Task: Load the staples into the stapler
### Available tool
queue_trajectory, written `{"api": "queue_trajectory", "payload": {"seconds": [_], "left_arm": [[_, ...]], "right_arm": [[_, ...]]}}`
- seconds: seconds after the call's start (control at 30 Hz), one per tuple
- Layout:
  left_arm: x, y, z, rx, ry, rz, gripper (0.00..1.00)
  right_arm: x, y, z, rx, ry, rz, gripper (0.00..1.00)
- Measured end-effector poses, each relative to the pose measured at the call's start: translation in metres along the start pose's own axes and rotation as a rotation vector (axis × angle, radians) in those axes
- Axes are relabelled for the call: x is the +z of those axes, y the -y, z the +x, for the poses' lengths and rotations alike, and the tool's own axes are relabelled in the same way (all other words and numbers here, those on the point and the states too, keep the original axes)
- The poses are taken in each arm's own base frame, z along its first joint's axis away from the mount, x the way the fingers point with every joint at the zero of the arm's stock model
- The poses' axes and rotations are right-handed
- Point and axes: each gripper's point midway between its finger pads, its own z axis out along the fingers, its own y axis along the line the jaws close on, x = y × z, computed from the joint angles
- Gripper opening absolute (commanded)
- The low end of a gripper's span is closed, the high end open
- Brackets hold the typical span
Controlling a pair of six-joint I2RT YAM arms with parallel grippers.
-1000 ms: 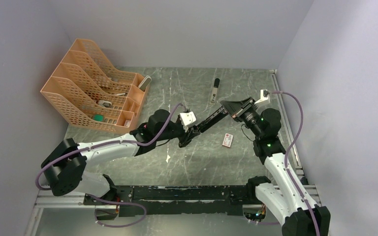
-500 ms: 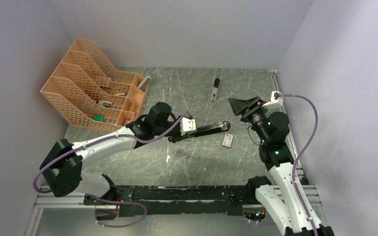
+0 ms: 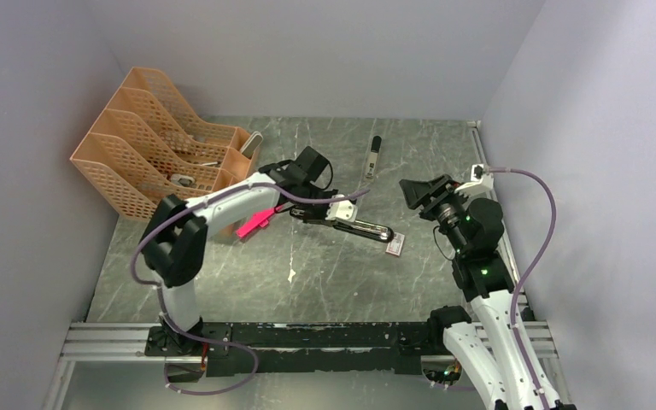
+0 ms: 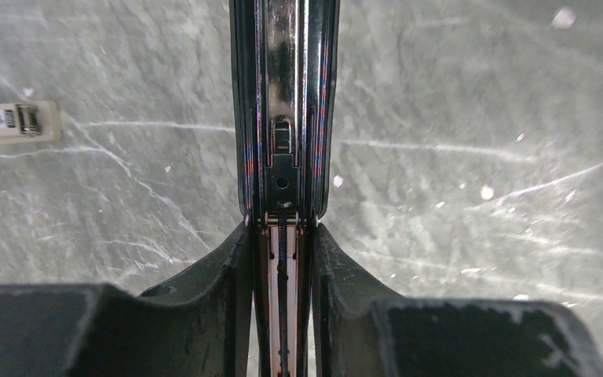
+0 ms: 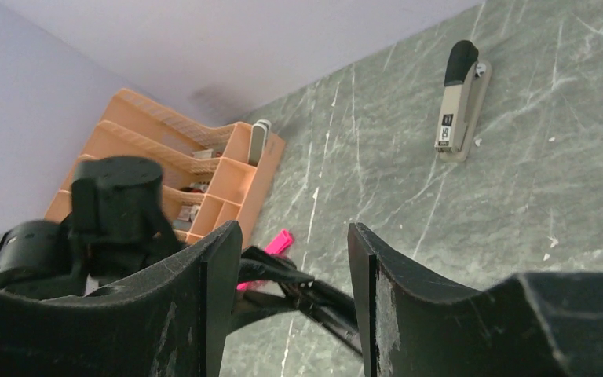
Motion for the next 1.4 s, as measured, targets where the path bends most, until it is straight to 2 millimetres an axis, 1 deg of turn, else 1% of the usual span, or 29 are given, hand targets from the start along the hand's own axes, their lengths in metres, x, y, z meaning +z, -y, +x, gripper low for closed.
{"api": "queue_trajectory", "payload": {"seconds": [0.13, 0.23, 0.3, 0.47, 0.67, 0.9, 1.03, 1.2, 1.4], "left_arm": [[0.014, -0.006, 0.025, 0.008, -0.073, 0.065, 0.07], [0.019, -0.001, 0.042, 0.0, -0.112, 0.107, 0.07], [0.02, 0.005, 0.049, -0.01, -0.127, 0.13, 0.07], [0.019, 0.009, 0.053, -0.007, -0.143, 0.148, 0.07], [0.02, 0.01, 0.057, -0.008, -0.158, 0.152, 0.12], [0.026, 0.022, 0.073, -0.03, -0.194, 0.179, 0.19], [0.026, 0.025, 0.08, -0.033, -0.217, 0.179, 0.25], [0.028, 0.024, 0.082, -0.03, -0.227, 0.168, 0.37], [0.03, 0.022, 0.082, -0.039, -0.221, 0.158, 0.43]], "right_arm": [[-0.001, 0.004, 0.006, -0.015, -0.024, 0.011, 0.56], [0.0, 0.007, 0.013, -0.021, -0.052, 0.015, 0.56], [0.001, 0.009, 0.017, -0.025, -0.07, 0.018, 0.56], [0.005, 0.014, 0.027, -0.027, -0.112, 0.021, 0.56], [0.007, 0.019, 0.04, -0.022, -0.156, 0.022, 0.57], [0.007, 0.025, 0.049, -0.032, -0.182, 0.028, 0.57], [0.007, 0.029, 0.055, -0.033, -0.198, 0.034, 0.57], [0.008, 0.034, 0.061, -0.04, -0.215, 0.041, 0.57], [0.006, 0.041, 0.07, -0.044, -0.236, 0.058, 0.57]]}}
